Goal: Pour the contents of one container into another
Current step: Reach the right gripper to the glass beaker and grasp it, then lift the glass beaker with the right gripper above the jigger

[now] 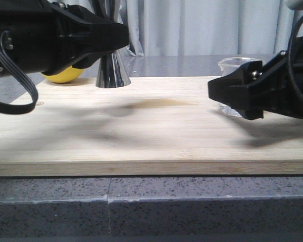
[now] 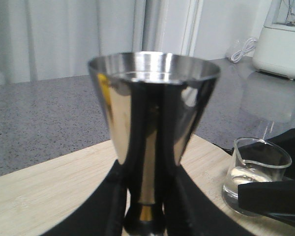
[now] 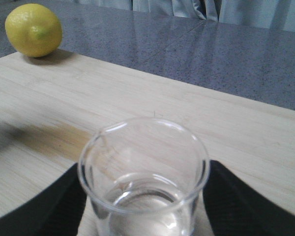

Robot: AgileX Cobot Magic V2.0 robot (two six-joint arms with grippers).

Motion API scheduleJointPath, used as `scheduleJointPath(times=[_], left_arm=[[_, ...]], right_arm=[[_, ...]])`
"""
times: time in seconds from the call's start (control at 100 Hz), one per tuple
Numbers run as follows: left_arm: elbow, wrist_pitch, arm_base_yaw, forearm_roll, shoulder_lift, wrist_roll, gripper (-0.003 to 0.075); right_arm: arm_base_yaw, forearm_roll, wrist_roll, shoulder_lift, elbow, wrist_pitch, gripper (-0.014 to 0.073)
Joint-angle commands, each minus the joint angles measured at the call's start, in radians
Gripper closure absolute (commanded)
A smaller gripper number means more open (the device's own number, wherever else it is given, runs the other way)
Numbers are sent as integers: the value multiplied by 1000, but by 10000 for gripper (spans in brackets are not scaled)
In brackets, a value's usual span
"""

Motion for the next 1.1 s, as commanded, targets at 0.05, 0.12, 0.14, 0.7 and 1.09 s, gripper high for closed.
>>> scheduleJointPath(times=[0.05,0.12,0.14,0.7,1.09], left_arm=[[-27,-82,0,-5,-37,-8,660],[-27,-82,0,-5,-37,-8,660],[-27,-82,0,-5,-37,-8,660],[-27,-74,0,47,-37,-33,660],[-27,-52,0,105,-37,-85,660]], right_arm=[[3,-27,-6,-18,-24,-90,244],[3,-34,-6,-18,-24,-93,271],[3,-34,-6,-18,-24,-93,278],[3,-49,-6,-18,-58,-210,317],[3,-234,-6,-37,-346,113,317]])
